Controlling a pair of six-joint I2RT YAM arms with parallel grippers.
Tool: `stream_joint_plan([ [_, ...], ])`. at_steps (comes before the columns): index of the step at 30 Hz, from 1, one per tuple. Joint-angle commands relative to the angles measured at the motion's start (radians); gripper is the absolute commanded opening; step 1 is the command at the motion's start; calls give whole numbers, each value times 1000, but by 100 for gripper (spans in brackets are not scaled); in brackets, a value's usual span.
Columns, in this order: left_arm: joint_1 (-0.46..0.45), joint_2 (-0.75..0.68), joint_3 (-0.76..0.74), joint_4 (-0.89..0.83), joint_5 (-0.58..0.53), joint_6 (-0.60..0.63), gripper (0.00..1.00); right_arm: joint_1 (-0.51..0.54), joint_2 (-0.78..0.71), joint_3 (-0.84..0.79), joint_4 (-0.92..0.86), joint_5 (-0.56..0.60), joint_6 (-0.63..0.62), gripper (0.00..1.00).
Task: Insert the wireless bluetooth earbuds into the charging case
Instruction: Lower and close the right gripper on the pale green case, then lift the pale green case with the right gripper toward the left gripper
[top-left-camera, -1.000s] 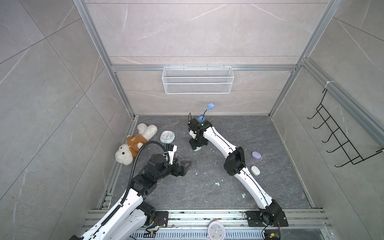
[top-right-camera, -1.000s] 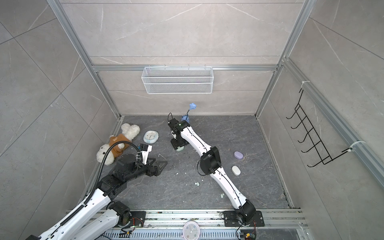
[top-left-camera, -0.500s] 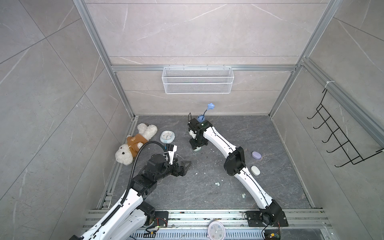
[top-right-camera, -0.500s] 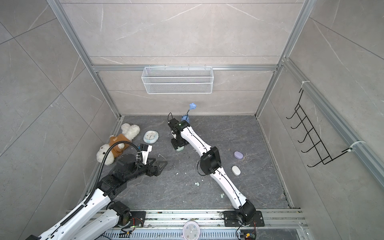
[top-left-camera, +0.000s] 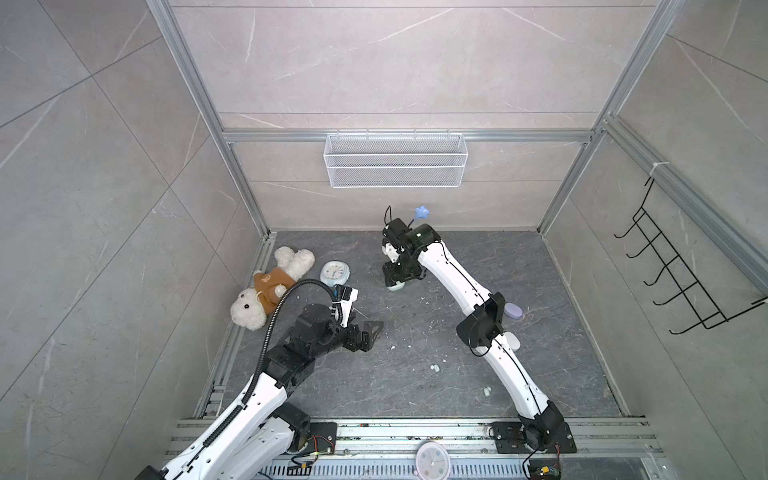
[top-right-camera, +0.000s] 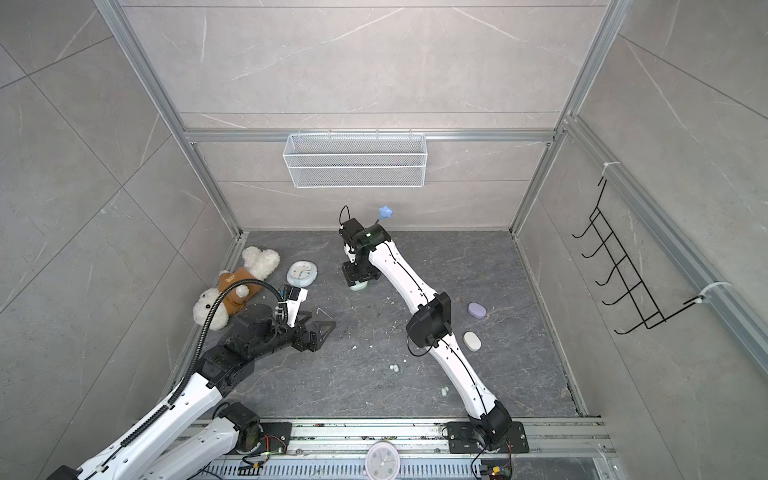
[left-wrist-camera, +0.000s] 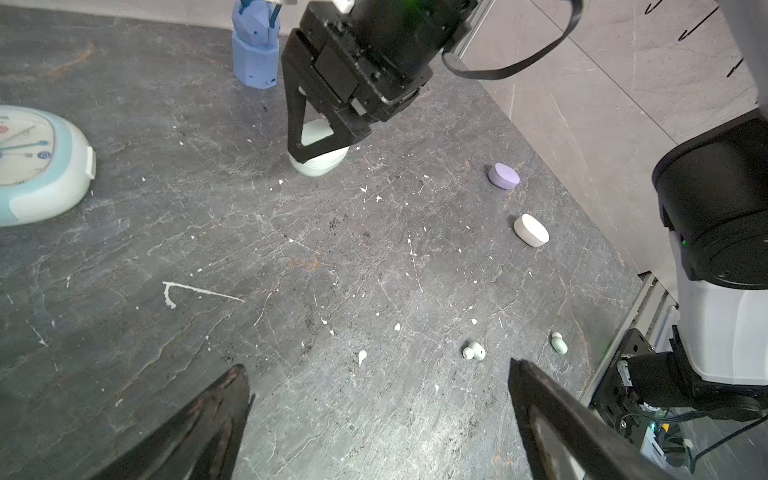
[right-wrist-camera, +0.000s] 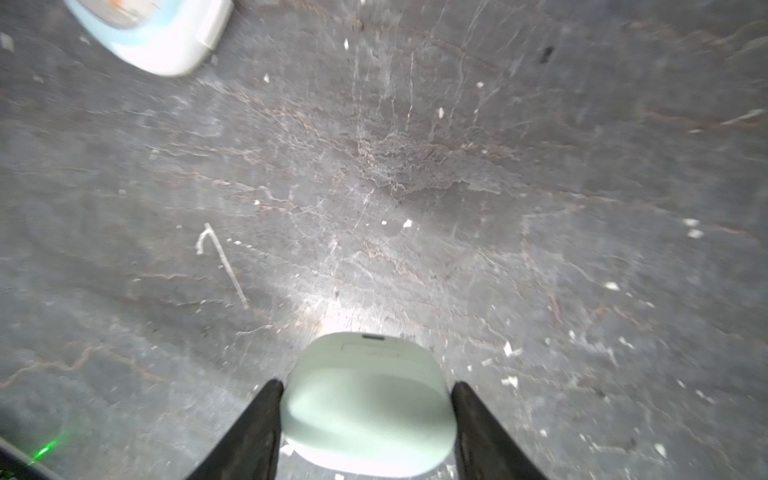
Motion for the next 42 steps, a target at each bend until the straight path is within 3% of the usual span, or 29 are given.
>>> stream_joint_plan([
  [1,-3,14,56,-3,-5,82,100,-2,-82,30,-85,-21,33,55],
  [8,-14,57,98,-5,8,132,100,-6,-144,91,-189,-16,67,55],
  [12,-43,82,115,-4,20,169,100,-10,-123,267,-292,-21,95,55],
  [21,-119,116,145,29,-16,249,100,-12,-314,115,-289,-73,140,56],
  [29,-132,131,175,78,37,306,100,-14,-585,-229,-224,-90,162,57],
  [36,-251,160,191,133,116,424,100,-15,-865,-584,-20,-173,279,57],
  [42,-283,195,227,154,197,470,100,-15,-1092,-954,239,-271,407,57],
])
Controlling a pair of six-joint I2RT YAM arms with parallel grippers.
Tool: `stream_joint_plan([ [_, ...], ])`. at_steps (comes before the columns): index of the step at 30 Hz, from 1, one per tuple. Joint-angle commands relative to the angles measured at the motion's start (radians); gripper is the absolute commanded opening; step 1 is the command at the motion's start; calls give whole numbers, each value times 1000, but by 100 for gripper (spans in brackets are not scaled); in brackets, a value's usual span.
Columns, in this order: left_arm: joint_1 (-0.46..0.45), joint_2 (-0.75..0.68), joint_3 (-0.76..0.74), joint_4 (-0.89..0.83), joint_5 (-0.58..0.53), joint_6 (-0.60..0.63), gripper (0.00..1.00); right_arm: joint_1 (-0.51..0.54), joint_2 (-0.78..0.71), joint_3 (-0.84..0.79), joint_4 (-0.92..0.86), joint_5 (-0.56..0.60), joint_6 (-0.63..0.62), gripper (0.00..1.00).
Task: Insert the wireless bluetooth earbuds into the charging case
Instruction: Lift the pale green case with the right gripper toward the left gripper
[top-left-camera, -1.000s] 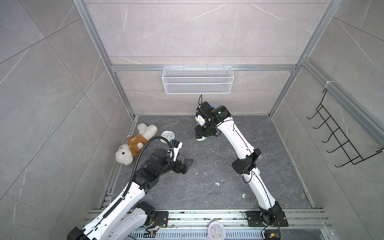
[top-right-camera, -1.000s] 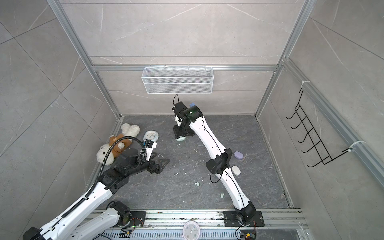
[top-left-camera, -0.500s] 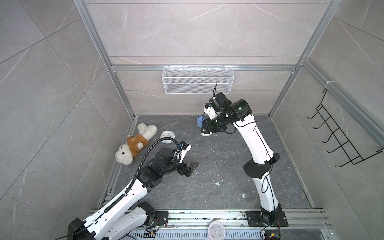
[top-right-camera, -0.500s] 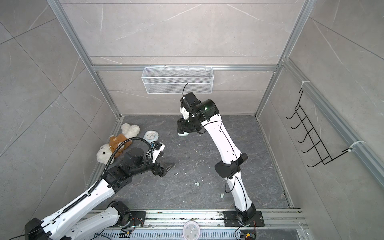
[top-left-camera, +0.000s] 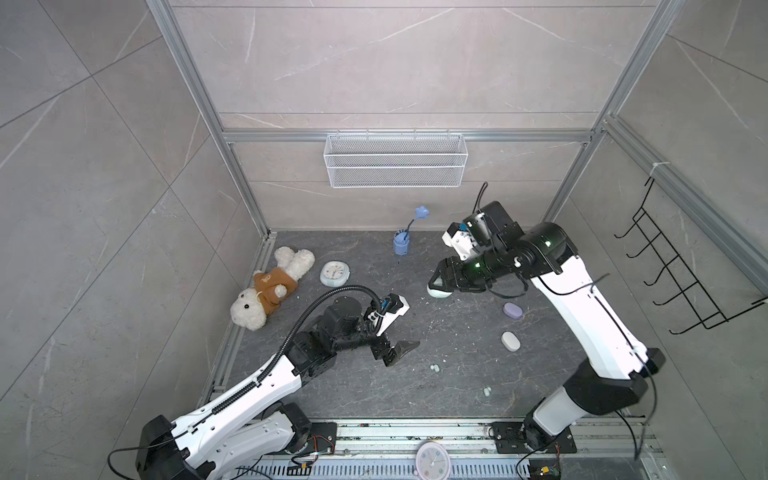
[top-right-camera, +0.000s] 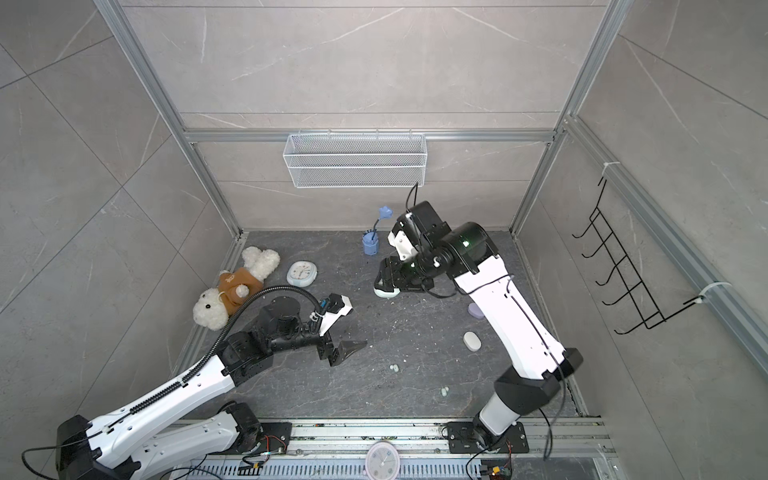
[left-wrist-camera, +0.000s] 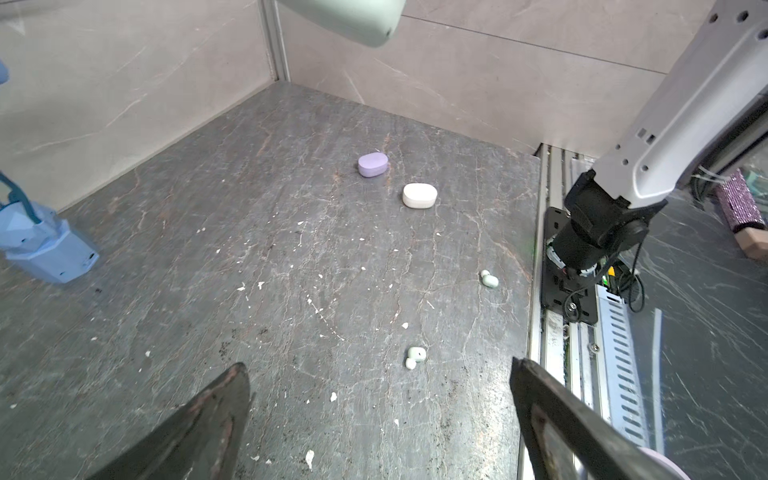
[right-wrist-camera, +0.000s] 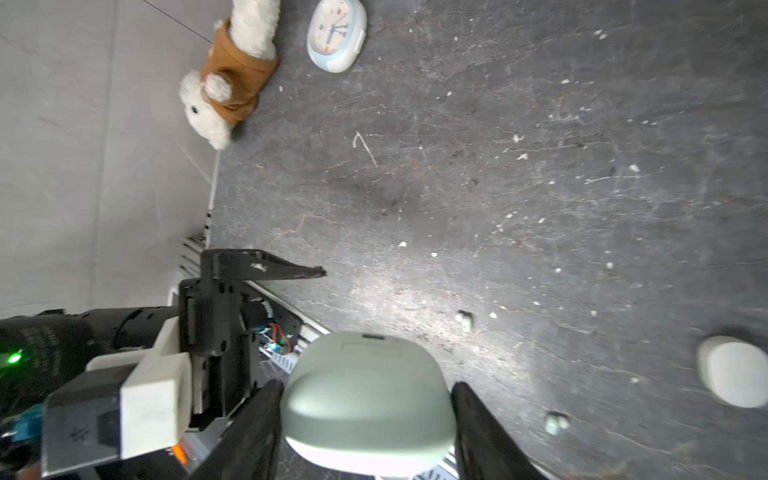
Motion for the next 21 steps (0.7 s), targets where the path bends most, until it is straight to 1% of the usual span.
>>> stream_joint_plan([
  [1,-7,12,71,53,73,72,100,-3,-95,-176,196,-74,108,57],
  [6,-8,80,189,-85,123,113,99,-3,-226,-420,355,-110,179,57],
  [10,-9,134,249,-179,168,124,96,-3,-287,-537,450,-139,217,58],
  [13,-14,150,262,-204,175,137,96,-2,-326,-625,537,-184,255,57],
  [16,-15,166,273,-218,172,154,95,-3,-349,-673,584,-211,273,58],
  [21,-15,209,309,-241,168,172,93,-4,-358,-687,590,-245,264,58],
])
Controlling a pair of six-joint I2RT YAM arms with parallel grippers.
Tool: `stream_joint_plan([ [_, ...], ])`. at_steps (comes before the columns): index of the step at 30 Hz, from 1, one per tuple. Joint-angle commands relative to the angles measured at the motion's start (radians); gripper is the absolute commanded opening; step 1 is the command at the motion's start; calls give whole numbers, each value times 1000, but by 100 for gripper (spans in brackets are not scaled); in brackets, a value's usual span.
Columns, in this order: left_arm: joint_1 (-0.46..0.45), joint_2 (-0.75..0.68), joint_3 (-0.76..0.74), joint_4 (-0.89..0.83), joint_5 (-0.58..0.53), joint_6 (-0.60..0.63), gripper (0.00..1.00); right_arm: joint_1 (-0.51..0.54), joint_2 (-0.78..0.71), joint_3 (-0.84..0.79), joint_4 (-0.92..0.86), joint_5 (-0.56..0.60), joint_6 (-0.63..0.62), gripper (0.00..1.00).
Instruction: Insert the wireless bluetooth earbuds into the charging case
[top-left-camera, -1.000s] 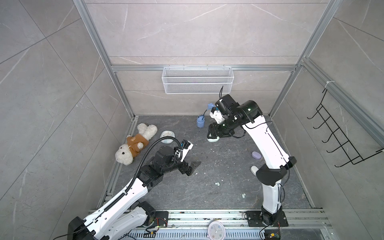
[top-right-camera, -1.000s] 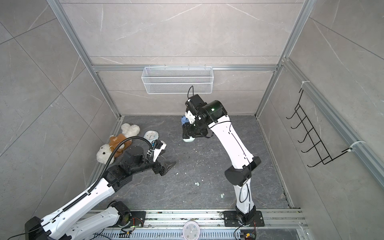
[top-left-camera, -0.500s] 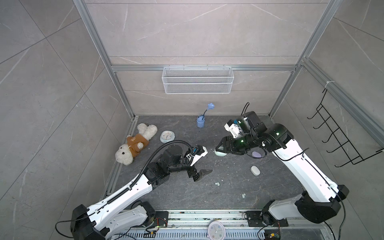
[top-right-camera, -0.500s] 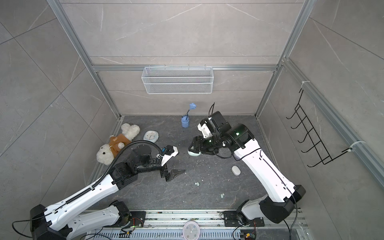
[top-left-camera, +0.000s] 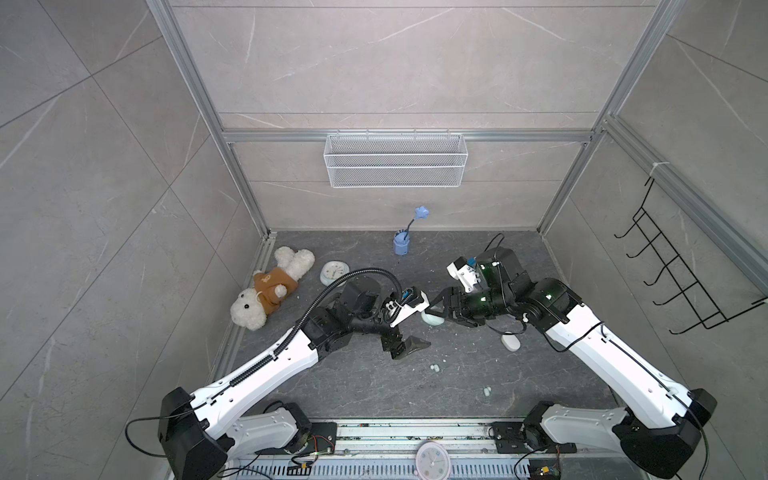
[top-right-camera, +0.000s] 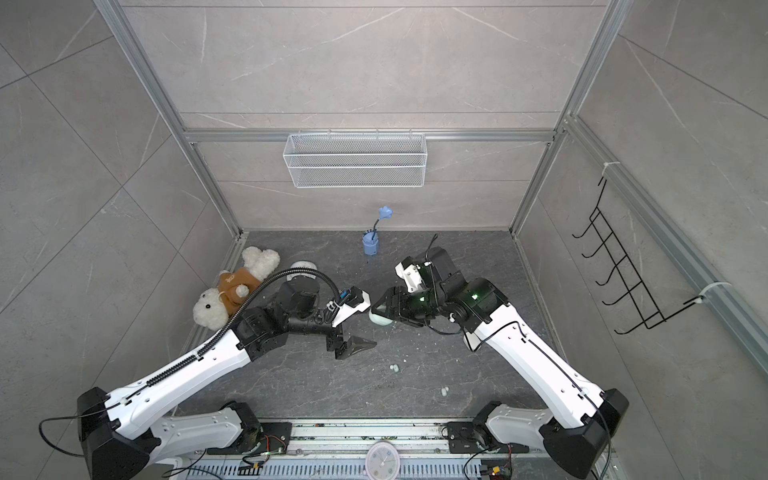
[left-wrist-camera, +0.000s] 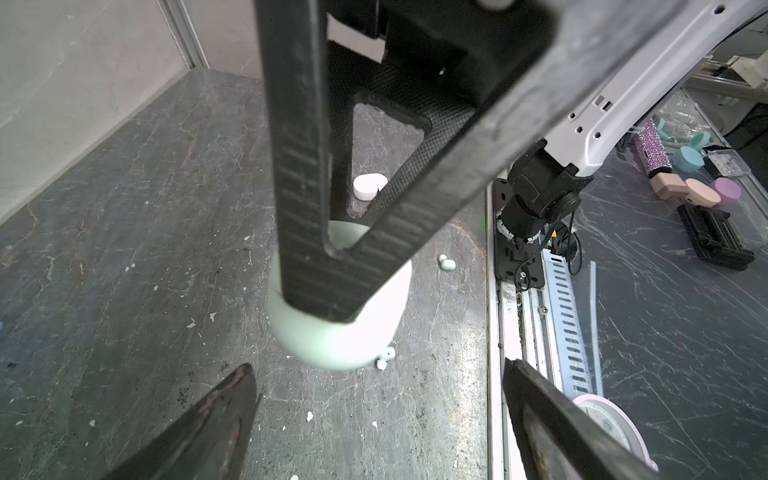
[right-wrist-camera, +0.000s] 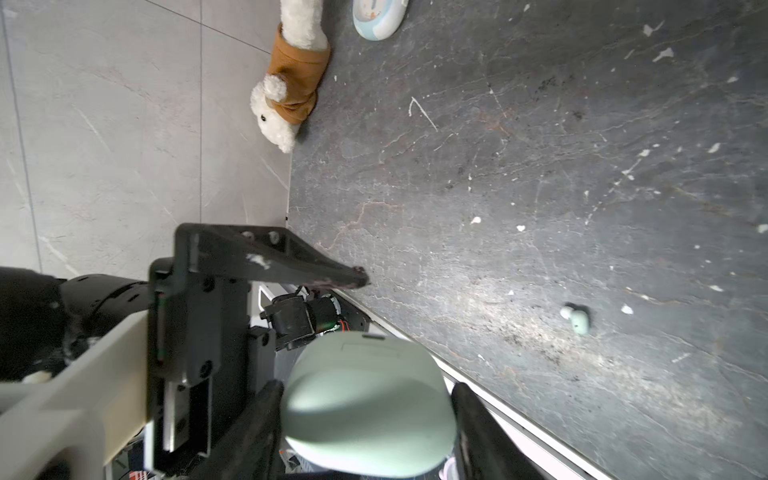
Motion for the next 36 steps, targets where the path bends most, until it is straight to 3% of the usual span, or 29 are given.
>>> stream_joint_plan([
  [1,-5,14,53,-14,30,41,93,-3,-22,-14,54,-48,10,58],
  [15,-6,51,74,14,86,50,72,-1,-15,-41,65,-105,-14,59],
  [36,-17,42,61,63,89,96,56,-2,-6,-44,74,-150,-15,59],
])
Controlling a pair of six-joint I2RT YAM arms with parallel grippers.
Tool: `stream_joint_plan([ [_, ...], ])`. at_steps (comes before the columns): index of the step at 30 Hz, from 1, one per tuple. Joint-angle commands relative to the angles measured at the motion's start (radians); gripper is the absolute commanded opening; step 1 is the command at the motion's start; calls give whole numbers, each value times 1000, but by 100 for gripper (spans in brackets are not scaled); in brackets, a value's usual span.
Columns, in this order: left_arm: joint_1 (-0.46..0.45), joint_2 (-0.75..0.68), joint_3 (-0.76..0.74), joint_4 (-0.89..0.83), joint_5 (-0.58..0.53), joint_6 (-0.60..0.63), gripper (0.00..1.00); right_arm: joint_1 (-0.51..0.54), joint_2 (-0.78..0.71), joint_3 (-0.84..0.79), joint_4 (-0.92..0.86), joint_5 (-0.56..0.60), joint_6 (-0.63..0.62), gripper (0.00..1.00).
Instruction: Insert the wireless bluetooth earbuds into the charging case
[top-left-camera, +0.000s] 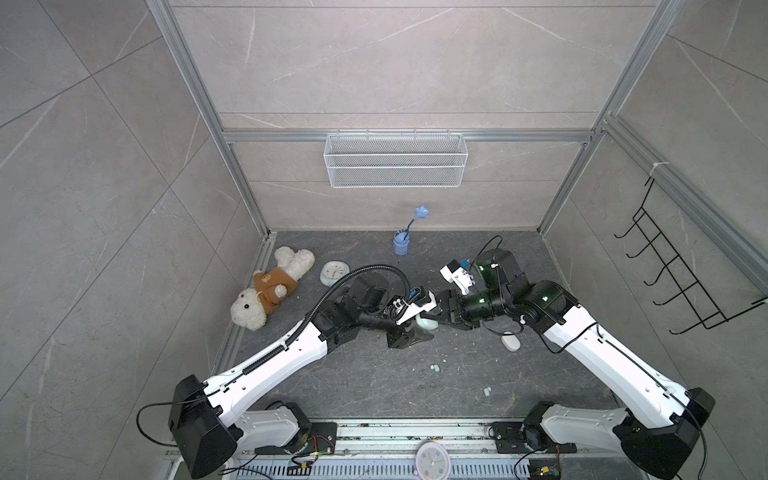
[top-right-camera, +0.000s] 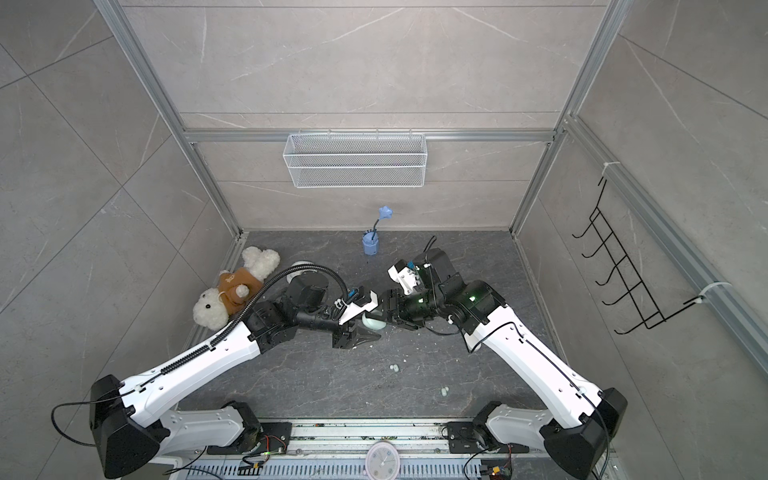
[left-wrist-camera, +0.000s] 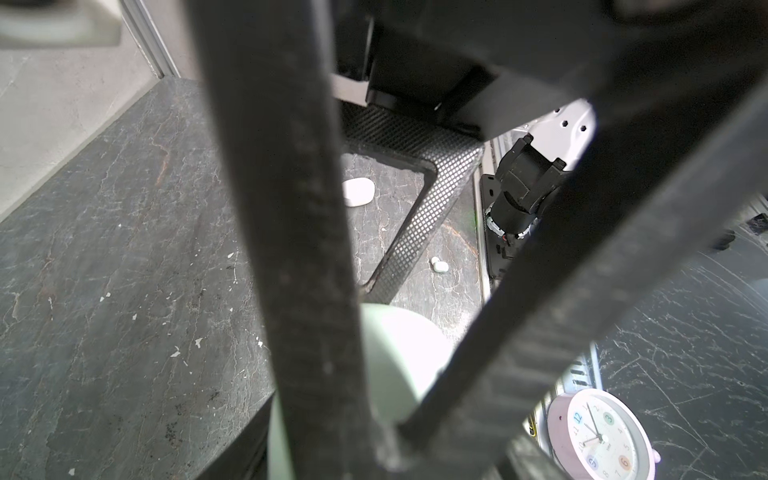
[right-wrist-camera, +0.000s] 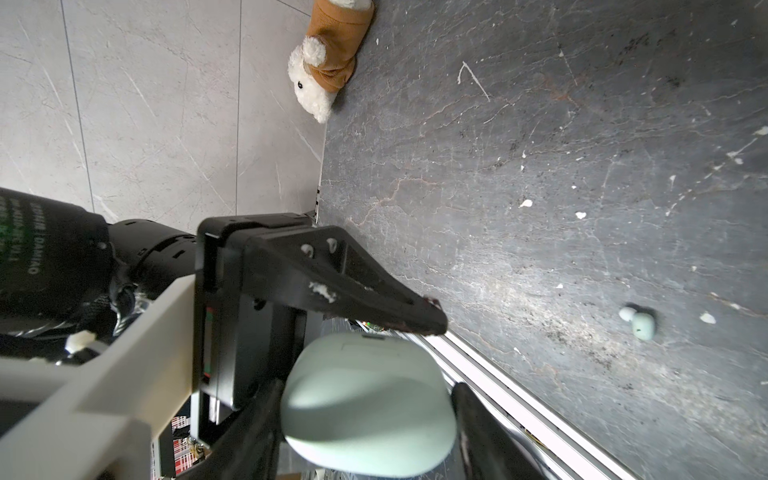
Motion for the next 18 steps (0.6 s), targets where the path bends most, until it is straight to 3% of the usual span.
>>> stream_joint_plan([
  [1,-7,-26,17,51,28,43,56,-1,-4,-7,22,-23,-12,59],
  [18,-12,-38,1,40,33,93,45,-3,2,0,34,-39,3,59],
])
